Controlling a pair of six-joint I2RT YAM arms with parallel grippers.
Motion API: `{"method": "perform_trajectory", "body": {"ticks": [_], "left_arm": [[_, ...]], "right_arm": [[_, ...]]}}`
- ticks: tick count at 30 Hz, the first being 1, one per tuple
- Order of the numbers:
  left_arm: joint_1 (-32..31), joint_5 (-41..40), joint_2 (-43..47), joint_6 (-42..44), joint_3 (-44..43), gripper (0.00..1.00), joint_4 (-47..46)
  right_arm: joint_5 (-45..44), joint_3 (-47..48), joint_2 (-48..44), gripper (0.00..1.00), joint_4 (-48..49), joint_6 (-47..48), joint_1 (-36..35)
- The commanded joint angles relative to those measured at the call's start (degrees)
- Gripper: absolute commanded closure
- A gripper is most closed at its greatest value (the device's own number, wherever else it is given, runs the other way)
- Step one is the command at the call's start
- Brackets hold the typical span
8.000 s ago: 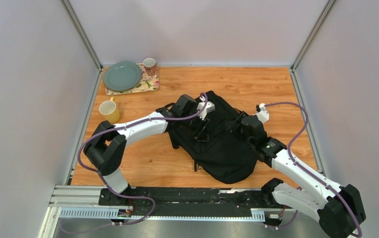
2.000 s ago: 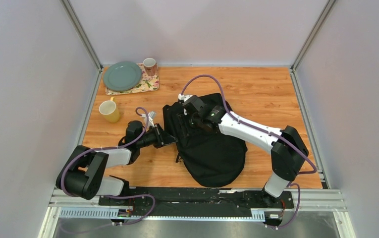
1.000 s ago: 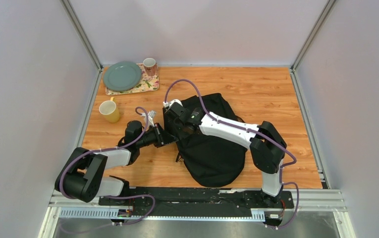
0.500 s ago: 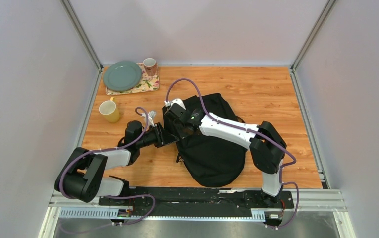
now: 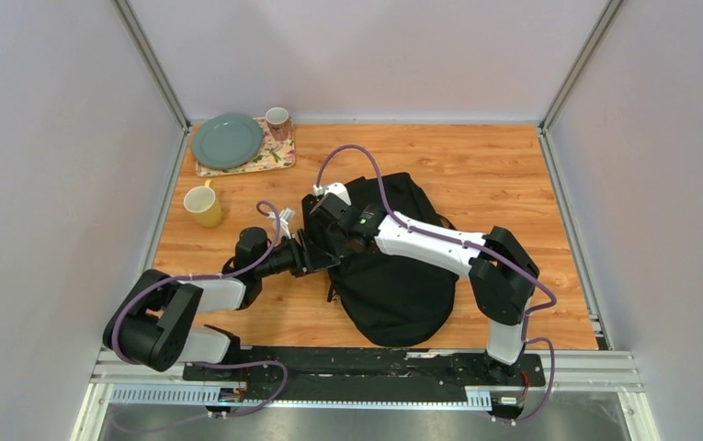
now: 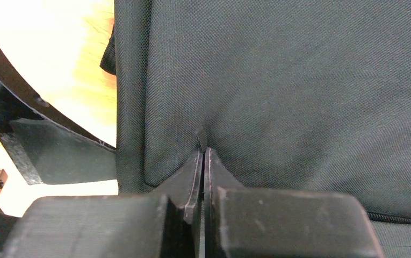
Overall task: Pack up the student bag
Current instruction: Zip the student bag at the center of the board.
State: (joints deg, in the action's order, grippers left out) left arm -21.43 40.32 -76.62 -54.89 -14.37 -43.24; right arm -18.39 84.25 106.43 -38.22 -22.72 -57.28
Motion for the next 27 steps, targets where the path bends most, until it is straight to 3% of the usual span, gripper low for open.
{"method": "perform_trajectory", "body": {"ticks": [1, 5, 10, 14, 20, 27], "left_arm": [[-1.6, 0.7, -2.1, -1.6, 0.9, 0.33, -5.9], [-2.6, 0.9, -4.6, -1.5, 0.7, 0.42, -7.1], [-3.1, 1.1, -6.8, -1.4, 0.2, 0.67, -8.7], [-3.1, 1.3, -7.4, -1.5, -0.1, 0.99, -9.5], [-3.1, -0.2, -5.3, 1.2, -0.5, 1.0, -4.8], [-2.8, -3.7, -0.8, 9.4, -3.1, 1.0, 9.6]], "right_arm": [[-0.7, -0.7, -2.4, 1.0, 2.3, -2.4, -0.2], [-0.5, -0.8, -2.5, 1.0, 2.2, -2.9, -0.1], [0.5, -1.0, -3.1, 1.0, 2.6, -2.7, 0.0], [0.8, -1.8, -3.8, 1.0, 2.7, -2.6, -0.2], [-1.9, -2.9, -5.9, 1.0, 2.4, -2.0, 0.7], [-3.7, -5.9, -9.7, 1.0, 2.3, -2.2, 4.1]]}}
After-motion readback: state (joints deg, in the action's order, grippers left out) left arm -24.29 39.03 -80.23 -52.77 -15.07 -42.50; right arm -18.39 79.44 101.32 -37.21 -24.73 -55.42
